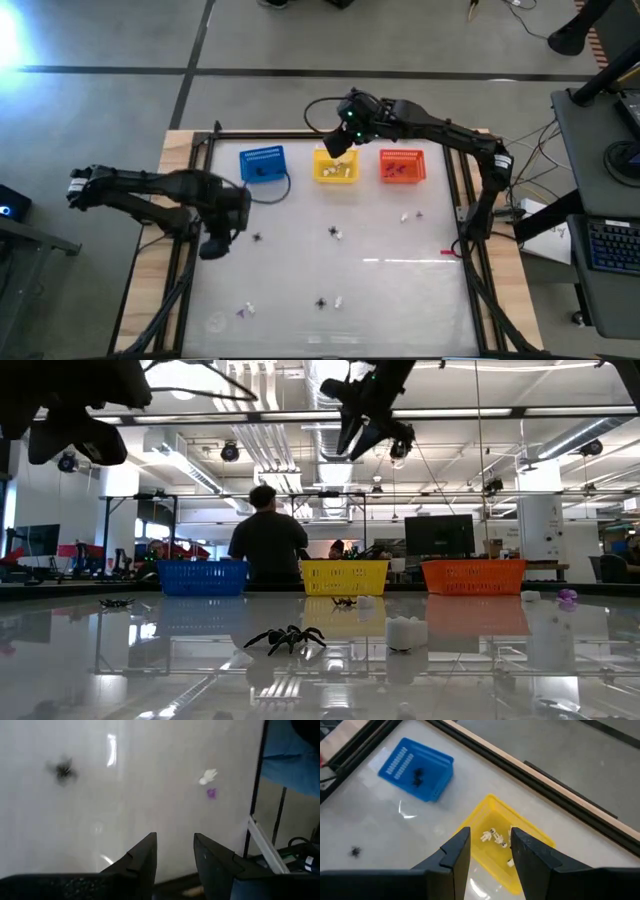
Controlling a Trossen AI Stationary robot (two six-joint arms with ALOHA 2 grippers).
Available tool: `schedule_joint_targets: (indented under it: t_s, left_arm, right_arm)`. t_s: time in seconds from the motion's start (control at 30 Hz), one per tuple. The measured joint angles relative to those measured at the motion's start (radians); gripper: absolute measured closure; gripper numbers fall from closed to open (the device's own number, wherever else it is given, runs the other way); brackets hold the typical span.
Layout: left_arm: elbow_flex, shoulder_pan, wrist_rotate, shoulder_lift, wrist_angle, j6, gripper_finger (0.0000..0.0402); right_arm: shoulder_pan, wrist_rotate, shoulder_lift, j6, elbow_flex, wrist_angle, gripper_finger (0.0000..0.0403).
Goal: Sort Halloween decoration
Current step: Put the white skeleton toy into the yellow basket
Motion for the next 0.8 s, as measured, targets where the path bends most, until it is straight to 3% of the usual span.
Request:
schedule_joint_targets:
  t_s: [0.17,0.5,0.7,0.8]
  left_arm:
    - [-0.055,-0.102,-0.043,0.002,0.149,-0.089,0.0290]
    - [-0.203,-0.252,-0.017,0.041,0.467,-0.188,0.0260]
    - [-0.202,-0.398,-0.202,0.128,0.513,-0.201,0.0264]
    - [-0.176,-0.456,-0.234,0.182,0.541,-0.207,0.0267]
  right_arm:
    - [0.033,0.000,0.000,-0.007,0.102,-0.094,0.0267]
    - [0.107,0.001,0.000,0.068,0.211,-0.215,0.0250]
    - [0.152,0.000,0.000,0.123,0.217,-0.264,0.0252]
    - [0.170,0.000,0.000,0.145,0.217,-0.270,0.0252]
